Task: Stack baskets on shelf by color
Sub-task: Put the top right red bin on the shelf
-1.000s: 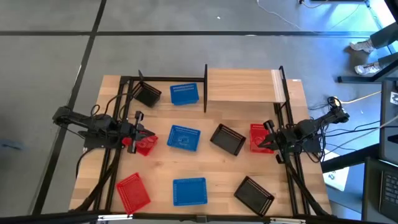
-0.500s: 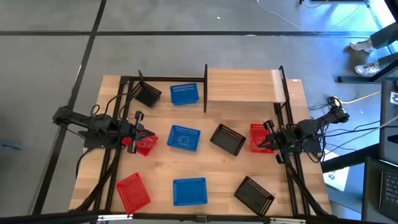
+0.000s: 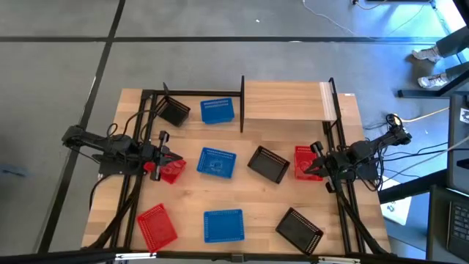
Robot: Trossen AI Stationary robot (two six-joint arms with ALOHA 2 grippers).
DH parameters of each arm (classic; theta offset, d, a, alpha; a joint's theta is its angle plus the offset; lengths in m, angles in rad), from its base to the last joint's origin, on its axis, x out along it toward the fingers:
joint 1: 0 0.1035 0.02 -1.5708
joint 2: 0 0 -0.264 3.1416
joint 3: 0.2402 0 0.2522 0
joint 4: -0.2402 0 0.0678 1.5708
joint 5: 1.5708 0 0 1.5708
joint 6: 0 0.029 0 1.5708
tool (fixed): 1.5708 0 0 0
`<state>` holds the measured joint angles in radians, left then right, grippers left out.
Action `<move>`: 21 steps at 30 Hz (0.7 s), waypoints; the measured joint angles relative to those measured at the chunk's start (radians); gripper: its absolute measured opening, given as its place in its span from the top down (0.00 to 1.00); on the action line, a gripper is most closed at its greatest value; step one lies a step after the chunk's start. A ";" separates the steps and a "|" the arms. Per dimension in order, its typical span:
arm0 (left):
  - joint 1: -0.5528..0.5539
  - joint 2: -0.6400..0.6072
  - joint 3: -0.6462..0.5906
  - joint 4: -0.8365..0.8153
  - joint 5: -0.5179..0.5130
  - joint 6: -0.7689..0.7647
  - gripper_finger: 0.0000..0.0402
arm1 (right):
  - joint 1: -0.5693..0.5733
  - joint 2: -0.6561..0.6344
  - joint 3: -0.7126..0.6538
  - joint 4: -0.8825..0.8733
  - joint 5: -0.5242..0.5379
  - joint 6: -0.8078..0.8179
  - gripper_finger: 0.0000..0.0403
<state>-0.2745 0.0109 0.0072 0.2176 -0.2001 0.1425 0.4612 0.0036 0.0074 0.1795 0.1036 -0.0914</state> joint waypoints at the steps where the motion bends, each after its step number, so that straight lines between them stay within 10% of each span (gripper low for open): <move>1: 0.000 0.000 0.000 0.000 0.000 0.000 1.00 | 0.000 0.000 0.000 0.002 0.006 -0.010 1.00; 12: 0.000 0.000 0.000 0.000 0.000 0.000 1.00 | -0.001 0.053 0.141 -0.078 0.231 0.083 1.00; 21: 0.000 0.000 0.000 0.000 0.000 0.000 1.00 | -0.001 0.449 0.555 -0.465 0.469 0.300 1.00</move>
<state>-0.2745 0.0105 0.0071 0.2176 -0.2005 0.1425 0.4603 0.4530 0.5624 -0.2859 0.5721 0.2082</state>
